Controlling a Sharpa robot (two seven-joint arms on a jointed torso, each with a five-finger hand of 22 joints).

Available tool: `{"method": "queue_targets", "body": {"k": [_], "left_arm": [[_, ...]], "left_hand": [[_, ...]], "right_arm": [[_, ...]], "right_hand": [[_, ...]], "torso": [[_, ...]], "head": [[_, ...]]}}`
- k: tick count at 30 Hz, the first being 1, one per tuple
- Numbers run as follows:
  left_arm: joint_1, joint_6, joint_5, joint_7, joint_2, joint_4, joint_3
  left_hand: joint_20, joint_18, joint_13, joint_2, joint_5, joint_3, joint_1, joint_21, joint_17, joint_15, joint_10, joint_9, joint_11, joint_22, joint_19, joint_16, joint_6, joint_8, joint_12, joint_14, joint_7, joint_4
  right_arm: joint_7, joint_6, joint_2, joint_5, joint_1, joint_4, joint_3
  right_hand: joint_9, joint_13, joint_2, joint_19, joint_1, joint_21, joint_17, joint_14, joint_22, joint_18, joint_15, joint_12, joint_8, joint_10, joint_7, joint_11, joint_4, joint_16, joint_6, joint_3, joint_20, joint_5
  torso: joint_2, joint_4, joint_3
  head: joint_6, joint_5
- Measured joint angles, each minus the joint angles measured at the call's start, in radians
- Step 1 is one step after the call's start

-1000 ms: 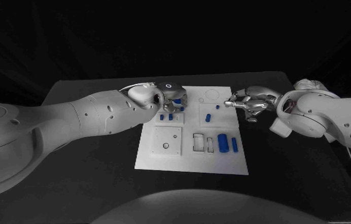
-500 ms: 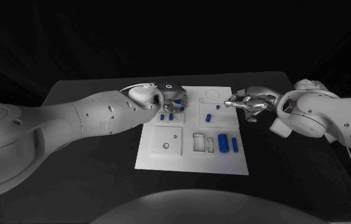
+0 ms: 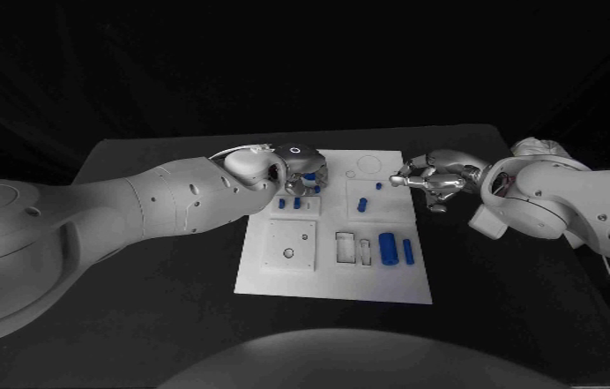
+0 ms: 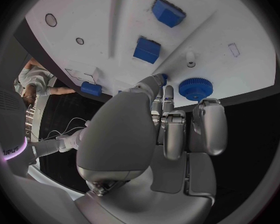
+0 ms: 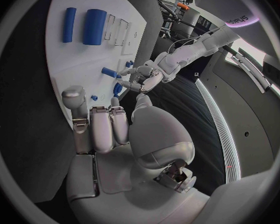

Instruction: Assemble the parts on the task board

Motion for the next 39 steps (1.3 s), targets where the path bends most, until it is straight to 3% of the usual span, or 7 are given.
{"method": "queue_targets", "body": {"k": [15,33,39], "left_arm": [[-0.005,-0.01,-0.002,0.006,0.006,-0.017,0.0],[-0.008,-0.003,-0.016,0.002,0.007,-0.025,0.0],[-0.009,-0.013,-0.018,0.004,0.008,-0.025,0.0]], "left_hand": [[-0.004,0.0,-0.007,0.004,0.0,0.012,0.004,0.0,0.0,0.0,0.042,0.006,-0.004,0.001,0.004,0.0,0.039,0.019,0.009,0.0,-0.004,-0.013],[-0.004,0.0,-0.017,0.007,-0.009,0.01,0.001,-0.004,0.0,0.0,0.075,0.006,-0.004,0.001,0.004,0.0,0.043,0.023,0.009,0.0,0.0,-0.021],[-0.007,0.0,-0.021,0.011,-0.008,0.012,-0.003,-0.004,0.0,-0.007,0.115,0.009,-0.007,0.001,0.0,0.0,0.077,0.036,0.02,0.0,-0.005,-0.032]], "right_arm": [[-0.003,0.0,0.0,0.0,0.0,0.0,0.0],[-0.005,0.0,0.001,0.002,0.0,0.0,0.0],[-0.005,0.0,0.001,0.002,0.0,0.0,0.0]], "right_hand": [[0.0,0.0,0.0,0.0,0.0,-0.007,0.0,0.0,0.0,0.0,0.0,0.001,0.0,-0.004,0.0,-0.003,0.0,0.0,0.0,0.0,0.0,0.0],[0.0,0.0,-0.002,0.0,-0.002,-0.007,0.0,0.0,0.0,0.0,0.0,-0.002,0.0,-0.004,0.002,-0.003,0.003,0.0,0.012,0.003,0.0,0.0],[0.0,0.0,-0.002,0.0,-0.002,-0.007,0.0,0.001,0.0,0.0,0.001,-0.003,0.0,-0.006,0.002,-0.001,0.003,0.0,0.012,0.003,0.0,0.0]], "torso": [[0.0,-0.0011,-0.0002],[-0.001,0.0008,0.0001],[-0.001,0.0008,0.0001]], "head": [[0.0,-0.004],[0.0,-0.008],[0.0,-0.007]]}}
